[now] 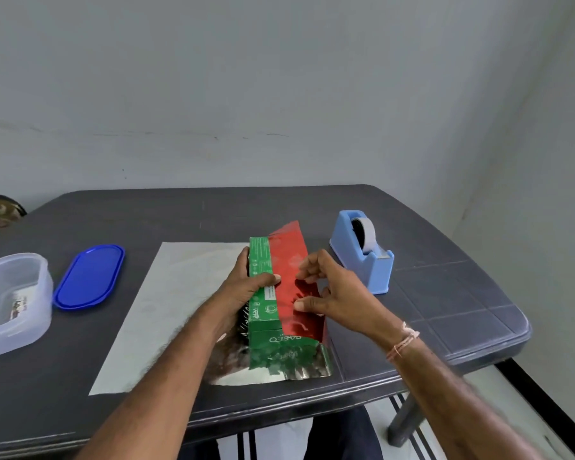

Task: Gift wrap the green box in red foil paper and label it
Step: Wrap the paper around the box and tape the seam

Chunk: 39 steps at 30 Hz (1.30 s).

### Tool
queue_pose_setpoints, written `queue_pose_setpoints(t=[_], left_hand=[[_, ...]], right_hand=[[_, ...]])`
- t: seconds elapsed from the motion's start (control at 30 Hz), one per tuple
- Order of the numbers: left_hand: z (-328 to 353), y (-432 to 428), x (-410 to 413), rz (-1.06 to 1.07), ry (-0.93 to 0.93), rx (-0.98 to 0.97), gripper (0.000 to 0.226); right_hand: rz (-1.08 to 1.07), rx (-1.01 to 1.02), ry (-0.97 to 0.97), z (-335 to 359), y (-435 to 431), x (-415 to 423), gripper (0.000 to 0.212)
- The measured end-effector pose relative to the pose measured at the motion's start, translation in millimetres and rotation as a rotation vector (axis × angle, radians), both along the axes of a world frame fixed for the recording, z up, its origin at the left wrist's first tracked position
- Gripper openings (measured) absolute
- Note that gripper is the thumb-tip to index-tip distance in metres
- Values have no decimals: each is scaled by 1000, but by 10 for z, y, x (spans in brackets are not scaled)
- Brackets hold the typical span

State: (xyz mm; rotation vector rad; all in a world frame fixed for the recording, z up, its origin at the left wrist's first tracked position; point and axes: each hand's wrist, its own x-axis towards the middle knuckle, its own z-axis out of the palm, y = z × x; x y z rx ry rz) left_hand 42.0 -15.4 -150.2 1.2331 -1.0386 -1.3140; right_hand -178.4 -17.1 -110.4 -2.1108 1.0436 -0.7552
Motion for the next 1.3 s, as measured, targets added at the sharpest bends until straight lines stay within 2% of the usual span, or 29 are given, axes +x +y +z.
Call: queue_pose_setpoints(t=[0.13, 0.17, 0.27, 0.33, 0.57, 0.77, 0.93, 1.1, 1.2, 1.3], left_hand=[[68, 41, 12, 27, -64, -32, 102], [87, 71, 3, 38, -78, -46, 101], [126, 236, -24, 35, -180, -92, 76], [104, 357, -16, -3, -212, -93, 71], [13, 650, 47, -143, -181, -67, 89], [16, 709, 53, -137, -229, -58, 103], [9, 749, 23, -123, -226, -76, 95], [-12, 734, 12, -116, -232, -87, 94], [-30, 729, 9, -113, -243, -104, 92], [-42, 726, 7, -112, -242, -110, 92]], right_hand=[[14, 5, 28, 7, 13, -20, 57], [15, 13, 31, 15, 22, -25, 58], [19, 17, 30, 21, 52, -31, 59], [22, 13, 21, 17, 61, -26, 58], [39, 14, 0, 6, 84, -19, 53], [35, 14, -12, -3, 96, -19, 50], [42, 57, -42, 1, 98, -10, 47], [54, 151, -82, 95, 111, 12, 19], [74, 218, -33, 165, 121, 53, 10], [93, 209, 60, 226, 131, 75, 11]])
